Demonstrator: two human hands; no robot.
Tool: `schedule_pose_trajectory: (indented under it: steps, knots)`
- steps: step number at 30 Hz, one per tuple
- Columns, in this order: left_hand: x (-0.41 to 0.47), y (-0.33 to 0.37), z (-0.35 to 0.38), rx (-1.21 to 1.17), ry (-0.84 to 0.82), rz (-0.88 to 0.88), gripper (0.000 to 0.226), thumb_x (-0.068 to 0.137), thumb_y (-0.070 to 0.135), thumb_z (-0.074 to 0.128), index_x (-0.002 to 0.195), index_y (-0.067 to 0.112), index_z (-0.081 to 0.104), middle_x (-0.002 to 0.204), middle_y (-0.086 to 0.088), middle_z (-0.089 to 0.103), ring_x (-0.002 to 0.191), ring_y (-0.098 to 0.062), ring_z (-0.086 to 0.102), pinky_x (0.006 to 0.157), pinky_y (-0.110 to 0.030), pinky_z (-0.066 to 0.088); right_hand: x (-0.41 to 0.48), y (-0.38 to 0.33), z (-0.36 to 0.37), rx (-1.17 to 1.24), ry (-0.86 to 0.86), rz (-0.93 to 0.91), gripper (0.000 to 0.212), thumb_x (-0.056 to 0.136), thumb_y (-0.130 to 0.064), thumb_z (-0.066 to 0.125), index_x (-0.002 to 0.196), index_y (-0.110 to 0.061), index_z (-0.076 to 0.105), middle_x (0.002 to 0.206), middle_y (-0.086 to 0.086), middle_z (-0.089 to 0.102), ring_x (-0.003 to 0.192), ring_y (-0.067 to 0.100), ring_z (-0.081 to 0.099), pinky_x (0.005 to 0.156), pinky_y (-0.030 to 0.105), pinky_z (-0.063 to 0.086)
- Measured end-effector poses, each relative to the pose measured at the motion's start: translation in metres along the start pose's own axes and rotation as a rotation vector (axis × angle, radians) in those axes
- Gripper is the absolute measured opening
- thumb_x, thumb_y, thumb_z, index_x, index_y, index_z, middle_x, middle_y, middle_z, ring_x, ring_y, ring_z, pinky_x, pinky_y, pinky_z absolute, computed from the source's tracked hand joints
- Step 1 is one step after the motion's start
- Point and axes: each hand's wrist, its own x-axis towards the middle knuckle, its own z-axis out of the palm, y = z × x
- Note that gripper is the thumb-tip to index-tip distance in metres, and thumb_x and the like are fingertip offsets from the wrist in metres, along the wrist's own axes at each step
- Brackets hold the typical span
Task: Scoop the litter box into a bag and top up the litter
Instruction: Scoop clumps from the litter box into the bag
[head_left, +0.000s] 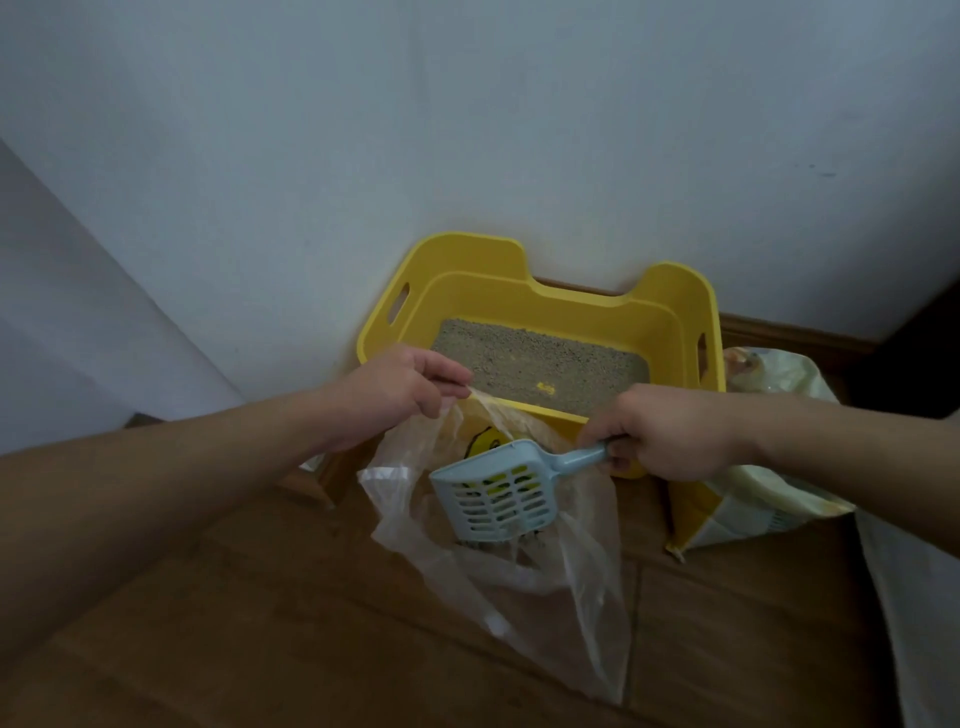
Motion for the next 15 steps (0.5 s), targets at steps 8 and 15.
schedule_pose_trajectory:
  steps: [8, 15]
  knots:
    - [0.004, -0.002, -0.002, 0.008, -0.009, 0.003, 0.059, 0.051, -0.002, 0.053, 0.105, 0.014, 0.07, 0.112, -0.009, 0.074, 0.112, -0.013, 0.067, 0.106, -0.036, 0.047, 0.002, 0.001, -0.007, 0.068, -0.013, 0.012, 0.03, 0.095, -0.004, 0.049, 0.094, -0.029, 0.066, 0.077, -0.015, 0.059, 0.075, 0.003, 0.055, 0.071, 0.022, 0.042]
    - [0.005, -0.004, -0.004, 0.108, -0.001, 0.021, 0.044, 0.081, -0.011, 0.06, 0.118, 0.011, 0.068, 0.112, -0.005, 0.074, 0.112, -0.01, 0.066, 0.106, -0.033, 0.047, -0.001, 0.009, -0.028, 0.268, 0.108, 0.046, 0.033, 0.089, -0.002, 0.065, 0.106, -0.03, 0.074, 0.097, -0.013, 0.073, 0.088, 0.001, 0.066, 0.081, 0.021, 0.054]
